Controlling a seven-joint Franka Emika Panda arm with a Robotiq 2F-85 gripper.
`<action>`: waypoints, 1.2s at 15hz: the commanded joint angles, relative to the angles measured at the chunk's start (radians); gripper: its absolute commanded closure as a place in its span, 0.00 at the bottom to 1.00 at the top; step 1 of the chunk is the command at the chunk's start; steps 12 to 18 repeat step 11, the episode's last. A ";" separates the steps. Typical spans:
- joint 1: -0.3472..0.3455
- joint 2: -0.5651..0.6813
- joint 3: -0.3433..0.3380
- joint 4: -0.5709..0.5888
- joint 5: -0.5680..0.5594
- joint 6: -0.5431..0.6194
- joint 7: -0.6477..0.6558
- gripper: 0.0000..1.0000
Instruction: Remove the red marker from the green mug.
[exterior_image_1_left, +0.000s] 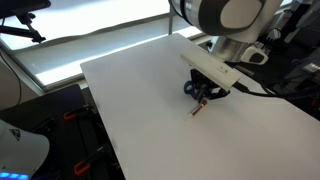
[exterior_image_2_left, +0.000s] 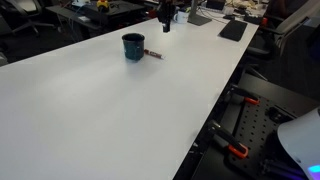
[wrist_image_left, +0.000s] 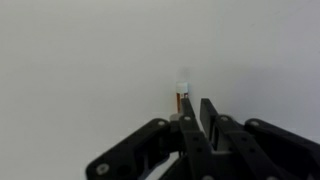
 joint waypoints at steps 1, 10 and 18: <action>0.005 0.001 0.003 -0.009 0.012 -0.003 -0.002 0.61; 0.004 0.007 0.002 -0.010 0.014 -0.003 -0.002 0.61; 0.004 0.007 0.002 -0.010 0.014 -0.003 -0.002 0.61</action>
